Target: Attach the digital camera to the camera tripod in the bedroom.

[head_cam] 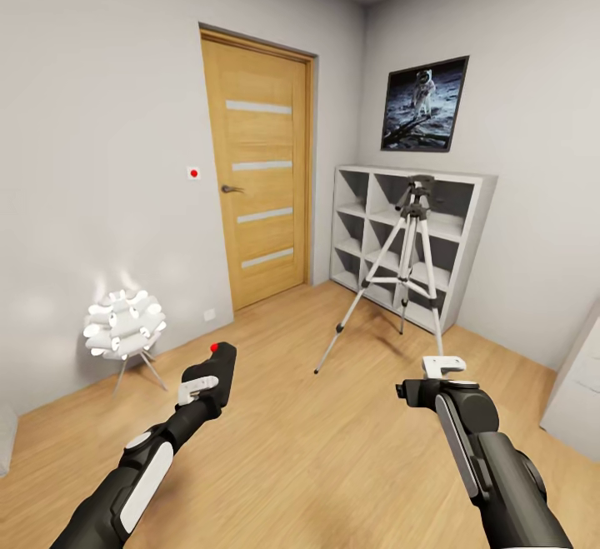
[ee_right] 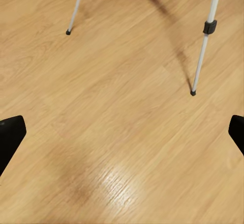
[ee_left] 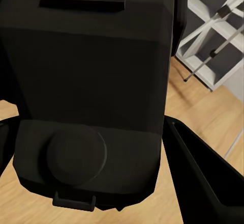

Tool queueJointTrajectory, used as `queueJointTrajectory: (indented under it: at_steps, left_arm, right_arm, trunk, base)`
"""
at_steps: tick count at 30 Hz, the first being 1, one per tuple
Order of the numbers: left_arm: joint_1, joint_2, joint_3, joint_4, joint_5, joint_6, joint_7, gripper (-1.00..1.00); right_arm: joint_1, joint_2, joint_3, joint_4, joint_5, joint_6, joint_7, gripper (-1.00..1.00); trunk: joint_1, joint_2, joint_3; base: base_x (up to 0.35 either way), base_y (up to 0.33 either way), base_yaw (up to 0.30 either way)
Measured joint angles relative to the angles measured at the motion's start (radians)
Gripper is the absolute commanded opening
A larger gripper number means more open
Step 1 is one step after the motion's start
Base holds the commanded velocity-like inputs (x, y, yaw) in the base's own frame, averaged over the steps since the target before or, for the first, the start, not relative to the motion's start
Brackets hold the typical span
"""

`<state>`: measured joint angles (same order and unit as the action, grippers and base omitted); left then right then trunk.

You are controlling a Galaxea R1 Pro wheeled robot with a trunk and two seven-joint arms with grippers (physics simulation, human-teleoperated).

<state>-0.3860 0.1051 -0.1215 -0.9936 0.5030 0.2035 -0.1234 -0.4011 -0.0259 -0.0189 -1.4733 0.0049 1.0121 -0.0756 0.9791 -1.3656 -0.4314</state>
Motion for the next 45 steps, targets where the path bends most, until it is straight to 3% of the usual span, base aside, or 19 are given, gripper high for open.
queueJointTrajectory:
  at_steps: [45]
  left_arm:
    - [0.000, 0.000, 0.000, 0.004, 0.000, -0.005, 0.000, -1.00]
  right_arm:
    - [0.000, -0.001, 0.000, 0.066, 0.009, -0.019, -0.006, 1.00]
  trunk:
    - [-0.173, 0.315, 0.141]
  base:
    - [0.000, 0.000, 0.000]
